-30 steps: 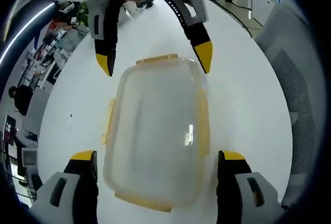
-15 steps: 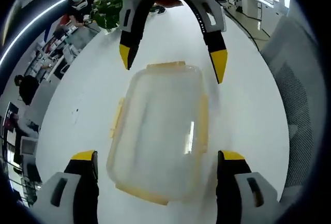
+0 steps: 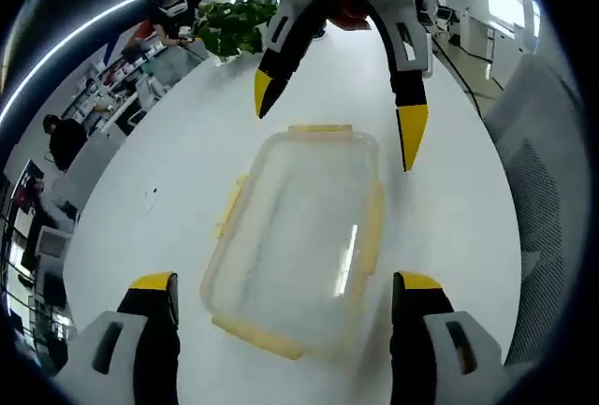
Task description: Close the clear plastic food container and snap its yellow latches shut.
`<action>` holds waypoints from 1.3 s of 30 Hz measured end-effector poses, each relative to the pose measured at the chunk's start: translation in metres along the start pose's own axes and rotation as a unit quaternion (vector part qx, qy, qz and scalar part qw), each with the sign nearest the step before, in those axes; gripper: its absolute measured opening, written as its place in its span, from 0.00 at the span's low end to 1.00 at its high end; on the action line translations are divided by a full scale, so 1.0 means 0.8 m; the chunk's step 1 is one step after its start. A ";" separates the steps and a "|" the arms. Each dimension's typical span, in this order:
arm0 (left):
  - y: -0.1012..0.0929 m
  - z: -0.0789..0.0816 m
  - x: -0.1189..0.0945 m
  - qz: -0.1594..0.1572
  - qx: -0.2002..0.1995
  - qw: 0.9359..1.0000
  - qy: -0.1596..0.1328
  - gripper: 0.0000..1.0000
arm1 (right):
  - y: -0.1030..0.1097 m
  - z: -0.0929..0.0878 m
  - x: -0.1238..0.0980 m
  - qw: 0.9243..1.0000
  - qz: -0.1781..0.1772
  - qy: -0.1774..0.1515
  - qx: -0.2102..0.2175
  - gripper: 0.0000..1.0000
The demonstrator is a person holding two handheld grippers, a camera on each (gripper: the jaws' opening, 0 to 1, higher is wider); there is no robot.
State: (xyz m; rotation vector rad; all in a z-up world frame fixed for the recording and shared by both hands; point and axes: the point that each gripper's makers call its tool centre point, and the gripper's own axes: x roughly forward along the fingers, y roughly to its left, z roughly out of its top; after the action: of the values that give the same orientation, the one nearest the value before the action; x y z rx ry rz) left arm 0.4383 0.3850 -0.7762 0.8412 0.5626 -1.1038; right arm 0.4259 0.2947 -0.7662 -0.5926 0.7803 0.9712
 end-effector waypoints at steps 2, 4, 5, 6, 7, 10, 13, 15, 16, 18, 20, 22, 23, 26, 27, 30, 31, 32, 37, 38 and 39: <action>0.001 -0.001 -0.001 0.004 -0.008 1.000 -0.002 0.95 | 0.000 0.002 -0.002 1.000 -0.005 -0.006 0.002 0.89; 0.001 0.000 -0.004 0.007 -0.023 1.000 -0.012 0.95 | -0.002 0.003 -0.003 1.000 -0.011 -0.012 0.003 0.89; 0.001 -0.001 -0.005 0.008 -0.029 0.999 -0.013 0.95 | -0.002 0.004 -0.004 1.000 -0.012 -0.016 0.007 0.89; 0.001 -0.002 -0.006 0.010 -0.033 0.999 -0.014 0.95 | -0.004 0.005 -0.006 1.000 -0.017 -0.020 0.009 0.89; 0.000 -0.003 -0.006 0.011 -0.034 0.999 -0.016 0.95 | -0.005 0.006 -0.007 0.999 -0.020 -0.025 0.010 0.89; -0.002 -0.005 -0.009 0.015 -0.045 0.999 -0.020 0.95 | -0.009 0.007 -0.012 0.999 -0.031 -0.036 0.023 0.89; -0.001 -0.006 -0.013 0.021 -0.066 0.997 -0.029 0.95 | -0.008 0.007 -0.015 0.998 -0.039 -0.047 0.034 0.89; 0.000 -0.009 -0.016 0.026 -0.085 0.996 -0.031 0.95 | -0.004 0.004 -0.015 0.997 -0.038 -0.051 0.042 0.88; 0.000 -0.010 -0.015 0.025 -0.090 0.995 -0.034 0.95 | -0.004 0.004 -0.016 0.996 -0.042 -0.057 0.044 0.88; 0.000 -0.011 -0.018 0.028 -0.096 0.994 -0.036 0.94 | 0.000 0.003 -0.016 0.995 -0.039 -0.065 0.066 0.88; -0.003 -0.011 -0.021 0.029 -0.096 0.994 -0.037 0.94 | -0.001 0.005 -0.019 0.993 -0.048 -0.077 0.069 0.88; -0.004 -0.010 -0.024 0.031 -0.104 0.993 -0.044 0.94 | -0.001 0.007 -0.023 0.992 -0.054 -0.086 0.075 0.88; -0.005 -0.012 -0.025 0.033 -0.112 0.992 -0.047 0.94 | 0.000 0.007 -0.024 0.992 -0.055 -0.088 0.077 0.88; -0.006 -0.015 -0.028 0.036 -0.135 0.989 -0.053 0.94 | 0.003 0.007 -0.026 0.991 -0.059 -0.090 0.074 0.88; -0.005 -0.017 -0.028 0.039 -0.141 0.988 -0.058 0.94 | 0.004 0.007 -0.028 0.991 -0.062 -0.093 0.072 0.88; -0.010 -0.023 -0.032 0.040 -0.147 0.986 -0.060 0.94 | 0.005 0.008 -0.033 0.989 -0.069 -0.106 0.079 0.88; -0.012 -0.025 -0.033 0.041 -0.147 0.986 -0.060 0.93 | 0.006 0.008 -0.034 0.988 -0.071 -0.110 0.082 0.88; -0.014 -0.026 -0.035 0.042 -0.148 0.986 -0.061 0.93 | 0.006 0.006 -0.036 0.987 -0.074 -0.111 0.086 0.88; -0.017 -0.030 -0.042 0.049 -0.168 0.982 -0.072 0.93 | 0.011 0.003 -0.041 0.982 -0.083 -0.134 0.103 0.88; -0.019 -0.031 -0.043 0.050 -0.171 0.981 -0.074 0.93 | 0.012 0.002 -0.042 0.981 -0.084 -0.137 0.105 0.88; -0.020 -0.031 -0.045 0.052 -0.176 0.980 -0.078 0.93 | 0.013 0.001 -0.043 0.981 -0.087 -0.137 0.106 0.88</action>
State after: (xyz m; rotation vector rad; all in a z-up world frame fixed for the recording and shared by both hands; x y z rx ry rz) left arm 0.4103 0.4215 -0.7684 0.4662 0.5561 -0.9299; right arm 0.4052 0.2828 -0.7397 -0.3267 0.5653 0.7769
